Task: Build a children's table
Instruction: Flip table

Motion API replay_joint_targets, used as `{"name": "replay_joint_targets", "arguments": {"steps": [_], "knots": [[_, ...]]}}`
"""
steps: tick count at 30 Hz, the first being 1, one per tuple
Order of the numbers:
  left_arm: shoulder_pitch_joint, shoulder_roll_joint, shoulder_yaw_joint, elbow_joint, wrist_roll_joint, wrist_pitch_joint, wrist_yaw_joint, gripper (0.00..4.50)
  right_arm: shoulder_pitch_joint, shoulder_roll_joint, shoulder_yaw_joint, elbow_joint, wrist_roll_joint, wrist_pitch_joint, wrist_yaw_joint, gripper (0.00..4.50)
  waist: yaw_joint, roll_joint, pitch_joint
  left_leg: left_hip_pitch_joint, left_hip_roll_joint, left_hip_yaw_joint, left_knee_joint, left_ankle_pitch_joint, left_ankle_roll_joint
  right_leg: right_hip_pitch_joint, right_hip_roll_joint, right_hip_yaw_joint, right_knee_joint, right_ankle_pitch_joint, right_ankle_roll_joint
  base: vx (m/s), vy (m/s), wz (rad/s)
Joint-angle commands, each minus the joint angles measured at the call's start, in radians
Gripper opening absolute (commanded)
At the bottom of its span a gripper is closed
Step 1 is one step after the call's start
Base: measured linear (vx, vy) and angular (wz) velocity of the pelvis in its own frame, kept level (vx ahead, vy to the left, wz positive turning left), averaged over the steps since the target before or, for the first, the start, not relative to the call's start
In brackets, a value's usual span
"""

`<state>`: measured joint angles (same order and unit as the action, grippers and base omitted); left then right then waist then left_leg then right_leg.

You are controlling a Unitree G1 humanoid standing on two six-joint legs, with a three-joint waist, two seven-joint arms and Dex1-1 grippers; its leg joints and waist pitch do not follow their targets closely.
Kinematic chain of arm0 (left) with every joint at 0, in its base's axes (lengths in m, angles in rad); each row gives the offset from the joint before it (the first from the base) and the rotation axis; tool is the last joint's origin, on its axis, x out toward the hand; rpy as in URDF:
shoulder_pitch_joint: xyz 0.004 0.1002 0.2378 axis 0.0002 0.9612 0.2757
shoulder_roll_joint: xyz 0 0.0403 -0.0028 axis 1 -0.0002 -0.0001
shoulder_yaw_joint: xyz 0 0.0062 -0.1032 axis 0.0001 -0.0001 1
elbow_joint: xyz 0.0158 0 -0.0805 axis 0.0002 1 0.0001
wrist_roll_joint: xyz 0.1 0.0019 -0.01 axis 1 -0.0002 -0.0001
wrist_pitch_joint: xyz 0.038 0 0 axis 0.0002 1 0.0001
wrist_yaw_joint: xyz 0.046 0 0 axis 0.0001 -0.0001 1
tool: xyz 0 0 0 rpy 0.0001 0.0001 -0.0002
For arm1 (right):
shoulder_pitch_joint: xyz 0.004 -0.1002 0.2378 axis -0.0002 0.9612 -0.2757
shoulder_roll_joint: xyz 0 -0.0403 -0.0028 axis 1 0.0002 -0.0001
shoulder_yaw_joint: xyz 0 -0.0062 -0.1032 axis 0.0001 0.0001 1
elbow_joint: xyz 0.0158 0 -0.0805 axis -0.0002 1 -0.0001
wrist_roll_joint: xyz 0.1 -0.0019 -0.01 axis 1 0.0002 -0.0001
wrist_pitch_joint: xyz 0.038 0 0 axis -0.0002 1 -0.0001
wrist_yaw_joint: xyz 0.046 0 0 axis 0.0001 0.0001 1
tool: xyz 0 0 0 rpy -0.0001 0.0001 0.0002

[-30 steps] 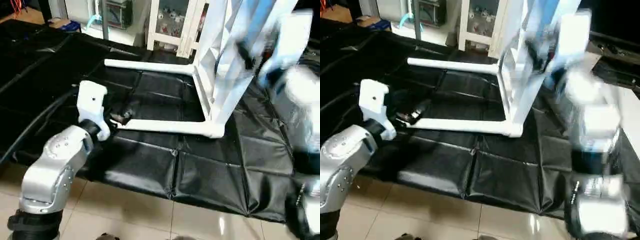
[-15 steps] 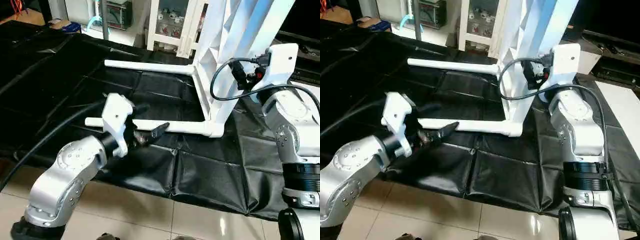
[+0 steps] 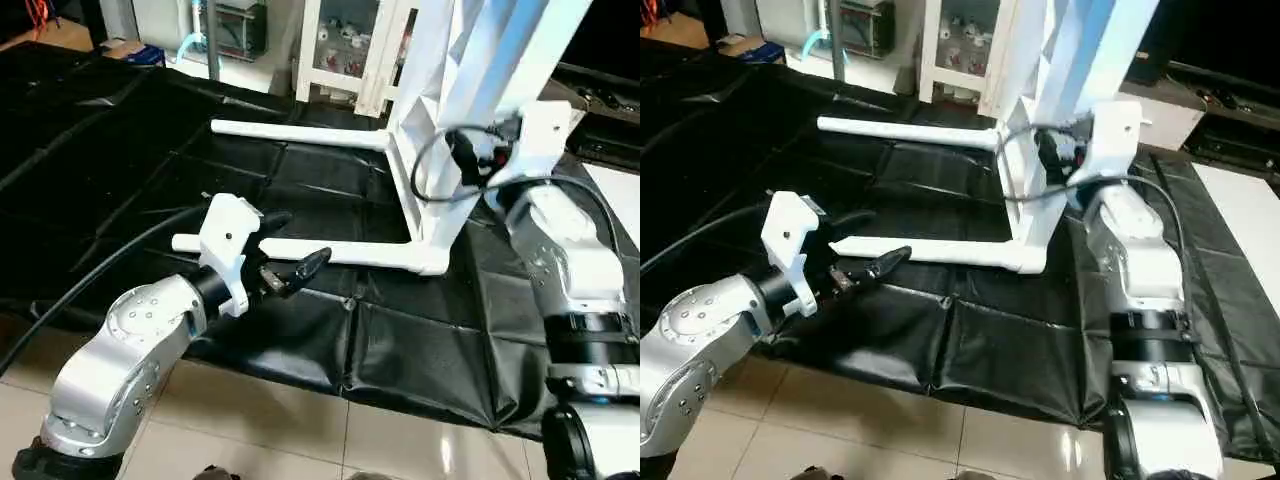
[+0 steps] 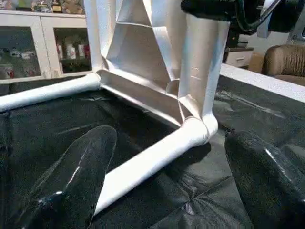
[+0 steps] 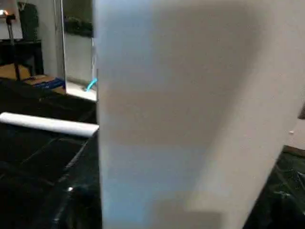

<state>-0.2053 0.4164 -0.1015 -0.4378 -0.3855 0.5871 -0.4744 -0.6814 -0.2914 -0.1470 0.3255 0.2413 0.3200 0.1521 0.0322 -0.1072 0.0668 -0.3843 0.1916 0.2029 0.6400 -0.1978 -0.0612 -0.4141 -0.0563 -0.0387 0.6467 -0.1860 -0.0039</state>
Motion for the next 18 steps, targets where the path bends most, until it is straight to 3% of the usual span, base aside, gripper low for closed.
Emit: {"name": "replay_joint_targets", "arguments": {"steps": [1,8,10,18], "knots": [[-0.001,0.0,-0.003,-0.019,0.01,0.004,0.002,4.07,-0.023,-0.007,-0.01,0.016,-0.005,0.002,-0.008,2.62,-0.002,0.023,-0.074,0.026,0.034,-0.021,-0.08,-0.175,-0.076,0.036,-0.057,0.042,-0.072,-0.174,-0.118,0.0,0.0,0.0],[0.001,-0.003,0.005,-0.024,0.007,0.007,0.006,4.07,-0.041,-0.016,-0.021,0.045,-0.032,0.004,-0.041,2.04,-0.004,0.022,-0.072,0.026,0.034,-0.021,-0.08,-0.191,-0.08,0.034,-0.057,0.042,-0.075,-0.211,-0.113,0.0,0.0,0.0],[-0.001,-0.004,0.006,-0.024,0.006,0.008,0.007,4.07,-0.046,-0.024,-0.022,0.052,-0.042,0.001,-0.046,1.99,-0.003,0.026,-0.072,0.028,0.034,-0.021,-0.08,-0.198,-0.083,0.033,-0.058,0.042,-0.076,-0.216,-0.109,0.0,0.0,0.0],[-0.009,-0.008,-0.001,-0.018,0.013,0.006,0.013,4.07,-0.07,-0.055,-0.006,0.065,-0.073,-0.012,-0.037,1.9,-0.002,0.022,-0.073,0.025,0.034,-0.021,-0.079,-0.189,-0.079,0.035,-0.056,0.042,-0.075,-0.203,-0.111,0.0,0.0,0.0]]}}
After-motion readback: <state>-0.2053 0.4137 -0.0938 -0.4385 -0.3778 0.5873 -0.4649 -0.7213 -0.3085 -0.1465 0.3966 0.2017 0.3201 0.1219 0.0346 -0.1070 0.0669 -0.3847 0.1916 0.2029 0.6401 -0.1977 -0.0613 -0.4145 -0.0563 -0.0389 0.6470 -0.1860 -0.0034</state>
